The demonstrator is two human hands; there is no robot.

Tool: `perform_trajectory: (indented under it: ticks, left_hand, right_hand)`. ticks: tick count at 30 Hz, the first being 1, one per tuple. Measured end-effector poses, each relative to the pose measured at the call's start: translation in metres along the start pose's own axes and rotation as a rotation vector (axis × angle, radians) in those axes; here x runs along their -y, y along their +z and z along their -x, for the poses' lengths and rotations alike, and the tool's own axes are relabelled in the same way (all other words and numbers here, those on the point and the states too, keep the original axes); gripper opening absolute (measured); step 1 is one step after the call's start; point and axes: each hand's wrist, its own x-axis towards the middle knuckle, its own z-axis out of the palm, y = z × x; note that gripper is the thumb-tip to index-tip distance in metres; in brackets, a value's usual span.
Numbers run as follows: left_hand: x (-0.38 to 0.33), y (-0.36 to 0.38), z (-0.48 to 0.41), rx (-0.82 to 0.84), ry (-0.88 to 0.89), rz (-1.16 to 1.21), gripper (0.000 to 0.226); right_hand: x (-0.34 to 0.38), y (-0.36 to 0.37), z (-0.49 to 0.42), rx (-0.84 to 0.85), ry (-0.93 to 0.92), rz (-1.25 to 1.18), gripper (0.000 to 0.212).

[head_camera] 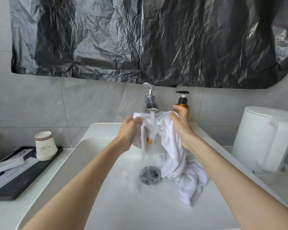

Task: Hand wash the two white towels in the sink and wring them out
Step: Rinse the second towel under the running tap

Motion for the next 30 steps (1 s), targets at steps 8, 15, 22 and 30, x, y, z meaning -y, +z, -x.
perform_trajectory:
  ticks: [8, 15, 22, 30]
  left_hand:
    - [0.008, 0.021, 0.006, -0.012, -0.095, 0.084, 0.058]
    - [0.019, 0.027, 0.011, -0.277, 0.028, -0.125, 0.044]
    - [0.013, 0.030, 0.014, -0.313, 0.004, -0.369, 0.040]
    - [0.027, 0.013, -0.015, -0.214, -0.002, -0.149, 0.067]
  right_hand:
    - [-0.003, 0.046, 0.036, 0.123, -0.001, 0.065, 0.032]
    - [-0.002, 0.064, 0.040, 0.007, 0.094, 0.227, 0.039]
    - [-0.012, 0.045, 0.036, 0.120, -0.202, 0.454, 0.041]
    - [-0.003, 0.025, 0.029, 0.467, -0.103, 0.312, 0.053]
